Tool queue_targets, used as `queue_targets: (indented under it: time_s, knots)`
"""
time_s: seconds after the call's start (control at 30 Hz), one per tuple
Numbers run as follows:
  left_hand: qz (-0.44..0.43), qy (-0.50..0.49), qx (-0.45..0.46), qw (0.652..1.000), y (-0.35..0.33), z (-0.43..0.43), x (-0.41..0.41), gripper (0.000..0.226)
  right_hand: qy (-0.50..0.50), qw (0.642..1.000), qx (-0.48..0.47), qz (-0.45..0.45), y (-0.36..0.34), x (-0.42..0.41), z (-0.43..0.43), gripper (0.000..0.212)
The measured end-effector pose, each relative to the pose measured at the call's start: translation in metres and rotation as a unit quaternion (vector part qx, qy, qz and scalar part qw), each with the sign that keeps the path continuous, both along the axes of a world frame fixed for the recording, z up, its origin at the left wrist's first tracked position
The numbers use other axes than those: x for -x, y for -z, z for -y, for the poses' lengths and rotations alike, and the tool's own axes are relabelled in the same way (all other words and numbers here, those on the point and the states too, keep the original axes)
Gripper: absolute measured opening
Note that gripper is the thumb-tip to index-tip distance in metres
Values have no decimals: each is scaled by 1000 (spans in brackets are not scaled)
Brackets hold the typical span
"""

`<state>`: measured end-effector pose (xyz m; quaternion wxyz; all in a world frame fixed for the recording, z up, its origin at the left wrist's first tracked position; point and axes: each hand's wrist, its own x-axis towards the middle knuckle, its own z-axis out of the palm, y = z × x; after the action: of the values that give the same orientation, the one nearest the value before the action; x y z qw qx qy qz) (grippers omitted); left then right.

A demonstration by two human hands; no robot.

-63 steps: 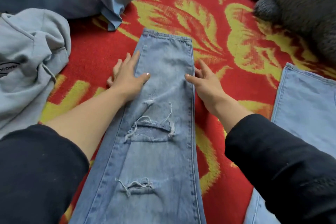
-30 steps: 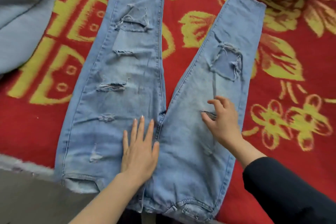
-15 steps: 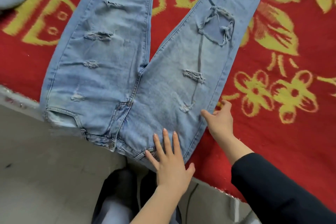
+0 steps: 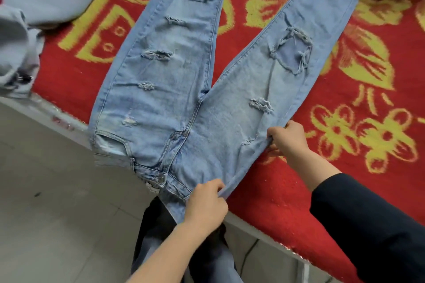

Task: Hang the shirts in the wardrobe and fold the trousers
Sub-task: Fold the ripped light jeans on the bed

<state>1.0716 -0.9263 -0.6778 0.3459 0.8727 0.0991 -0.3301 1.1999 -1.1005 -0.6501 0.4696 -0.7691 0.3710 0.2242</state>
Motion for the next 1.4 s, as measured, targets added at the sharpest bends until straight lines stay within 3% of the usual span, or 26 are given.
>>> queue_targets:
  time_s: [0.03, 0.2, 0.3, 0.43, 0.6, 0.67, 0.77, 0.8, 0.9, 1.07, 1.17, 1.23, 1.3, 1.4]
  knots:
    - [5, -24, 33, 999, -3, -18, -6, 2, -3, 1000, 3, -6, -3, -6, -4, 13]
    - [-51, -99, 139, 984, -18, -95, -55, 13, -8, 999, -25, 47, -20, -49, -53, 13]
    - [-90, -141, 143, 976, -30, -130, -86, 18, -23, 992, -41, 114, -30, -81, -102, 9]
    - [-104, -216, 147, 960, -32, -187, -110, 21, -92, 985, -28, 140, -30, -121, -175, 12]
    - [-63, -335, 78, 937, -13, -262, -117, 34, -186, 969, -81, 141, -8, -145, -265, 18]
    - [-40, -367, 28, 929, 4, -284, -118, 26, -243, 959, -86, 120, 11, -148, -286, 29]
    - [-79, -251, -49, 964, 19, -295, -128, 8, -308, 950, -45, 37, 46, -154, -291, 81]
    - [-85, -225, -62, 969, 21, -293, -135, 3, -302, 952, -49, 15, 53, -155, -288, 87]
    - [-12, -197, -106, 975, 24, -280, -161, 17, -231, 972, -42, 20, 64, -164, -270, 73]
    - [84, -71, -171, 979, 27, -239, -231, 51, 67, 994, -22, 89, 61, -197, -205, 27]
    - [181, 13, -178, 967, 37, -212, -278, 62, 199, 975, 40, 91, 71, -221, -155, 24]
    - [221, 80, -178, 956, 49, -196, -309, 68, 275, 956, 65, 81, 78, -230, -124, 40]
    - [195, 143, -180, 953, 55, -181, -337, 71, 359, 928, 49, 91, 74, -239, -101, 46]
    - [124, 177, -211, 953, 63, -165, -363, 68, 454, 881, -5, 132, 71, -263, -71, 32]
